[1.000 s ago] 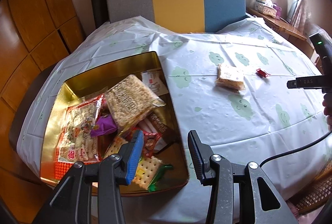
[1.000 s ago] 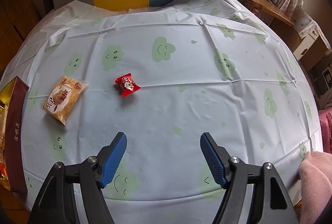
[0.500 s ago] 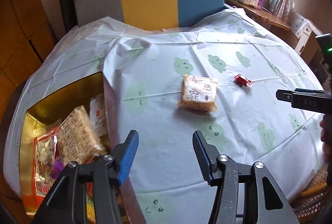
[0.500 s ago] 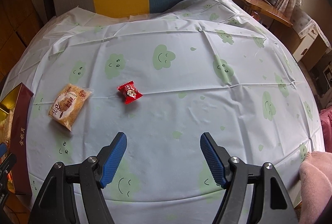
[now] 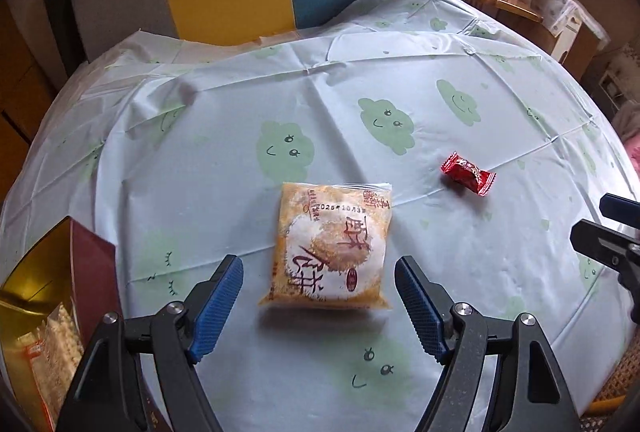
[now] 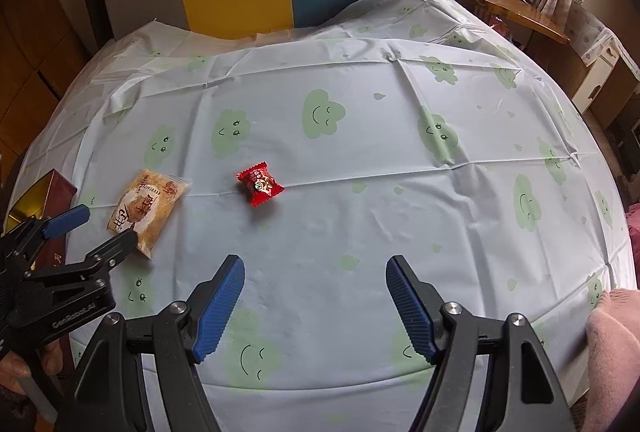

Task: Organize snacks
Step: 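Grasp the square pastry packet on the cloth with the left tool, then grasp the small red candy with the right tool while the left holds the pastry packet, then carry the pastry packet into the tray and open the left tool while the right holds the candy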

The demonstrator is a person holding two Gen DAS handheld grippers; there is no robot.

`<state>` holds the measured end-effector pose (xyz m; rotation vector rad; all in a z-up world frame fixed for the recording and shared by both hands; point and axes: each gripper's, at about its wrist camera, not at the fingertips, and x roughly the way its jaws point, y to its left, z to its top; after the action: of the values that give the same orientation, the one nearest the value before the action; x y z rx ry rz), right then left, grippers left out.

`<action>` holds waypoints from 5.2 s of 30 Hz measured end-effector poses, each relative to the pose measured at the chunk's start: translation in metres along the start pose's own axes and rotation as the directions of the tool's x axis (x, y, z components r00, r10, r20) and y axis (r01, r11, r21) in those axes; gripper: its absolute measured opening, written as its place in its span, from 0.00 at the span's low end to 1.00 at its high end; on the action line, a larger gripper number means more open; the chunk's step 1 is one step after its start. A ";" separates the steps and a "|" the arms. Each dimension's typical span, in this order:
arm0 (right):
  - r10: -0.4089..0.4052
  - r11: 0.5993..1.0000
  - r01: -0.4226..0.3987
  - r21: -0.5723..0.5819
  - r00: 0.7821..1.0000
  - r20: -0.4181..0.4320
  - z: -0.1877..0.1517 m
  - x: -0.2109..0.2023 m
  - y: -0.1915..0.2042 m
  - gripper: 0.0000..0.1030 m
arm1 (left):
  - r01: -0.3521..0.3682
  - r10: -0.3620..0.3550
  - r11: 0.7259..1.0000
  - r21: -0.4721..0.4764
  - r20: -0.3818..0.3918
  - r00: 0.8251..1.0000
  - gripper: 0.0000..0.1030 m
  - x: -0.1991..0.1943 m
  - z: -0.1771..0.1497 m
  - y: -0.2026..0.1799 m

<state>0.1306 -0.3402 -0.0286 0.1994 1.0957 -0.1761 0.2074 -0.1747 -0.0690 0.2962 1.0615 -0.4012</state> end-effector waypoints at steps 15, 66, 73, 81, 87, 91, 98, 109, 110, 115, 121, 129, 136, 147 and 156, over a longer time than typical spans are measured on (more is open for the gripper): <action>0.000 1.000 0.000 -0.001 1.000 -0.002 0.001 0.001 0.000 0.73 | -0.047 0.047 0.997 -0.056 0.002 0.999 0.58 -0.004 -0.042 -0.016; -0.008 0.938 -0.045 -0.343 0.988 -0.152 0.053 0.084 0.058 0.15 | -0.006 0.021 0.996 -0.090 0.163 0.986 0.59 -0.038 -0.127 -0.016; -0.010 0.934 -0.073 -0.350 0.973 -0.230 0.006 0.060 0.054 0.15 | -0.016 0.029 0.996 -0.083 0.161 0.987 0.59 -0.039 -0.127 -0.019; 0.026 0.942 -0.097 -0.322 0.976 -0.218 -0.014 0.058 0.038 0.16 | -0.027 0.037 0.996 -0.091 0.110 0.993 0.58 -0.042 -0.119 -0.017; 0.002 0.928 -0.074 -0.365 0.981 -0.194 -0.019 0.056 0.037 0.16 | -0.036 0.048 0.995 -0.091 0.138 0.989 0.58 -0.064 -0.125 -0.017; -0.018 0.915 -0.056 -0.399 0.984 -0.178 -0.026 0.054 0.058 0.17 | -0.032 0.051 0.993 -0.113 0.168 0.985 0.58 -0.085 -0.127 -0.011; -0.035 0.902 -0.039 -0.430 0.986 -0.163 -0.037 0.054 0.077 0.17 | -0.038 0.072 0.986 -0.162 0.207 0.976 0.58 -0.114 -0.131 0.007; -0.042 0.893 -0.032 -0.449 0.987 -0.155 -0.043 0.054 0.082 0.18 | -0.078 0.133 0.965 -0.252 0.210 0.969 0.58 -0.135 -0.142 0.045; -0.045 0.891 -0.029 -0.453 0.987 -0.152 -0.044 0.054 0.084 0.18 | -0.081 0.138 0.962 -0.260 0.208 0.968 0.58 -0.135 -0.143 0.049; -0.055 0.880 -0.017 -0.474 0.989 -0.137 -0.050 0.053 0.089 0.18 | -0.086 0.151 0.949 -0.304 0.195 0.969 0.58 -0.137 -0.151 0.068; -0.060 0.872 -0.010 -0.490 0.990 -0.127 -0.054 0.051 0.092 0.18 | -0.076 0.158 0.915 -0.396 0.177 0.971 0.58 -0.147 -0.167 0.108; -0.071 0.862 0.002 -0.507 0.991 -0.117 -0.059 0.052 0.097 0.18 | -0.038 0.192 0.757 -0.652 0.166 0.967 0.58 -0.183 -0.216 0.212; -0.077 0.856 0.007 -0.516 0.991 -0.113 -0.062 0.051 0.100 0.18 | 0.008 0.165 0.686 -0.728 0.167 0.972 0.58 -0.187 -0.250 0.234; -0.081 0.856 0.013 -0.516 0.991 -0.108 -0.062 0.050 0.100 0.18 | 0.026 0.079 0.715 -0.699 0.118 0.990 0.59 -0.142 -0.229 0.204; -0.088 0.852 0.020 -0.523 0.991 -0.104 -0.063 0.049 0.103 0.18 | -0.073 0.153 0.764 -0.641 0.069 0.986 0.50 -0.139 -0.231 0.192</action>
<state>0.1232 -0.2275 -0.0925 -0.3155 1.2353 0.0908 0.0550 0.1180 -0.0436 -0.2752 0.9959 0.0711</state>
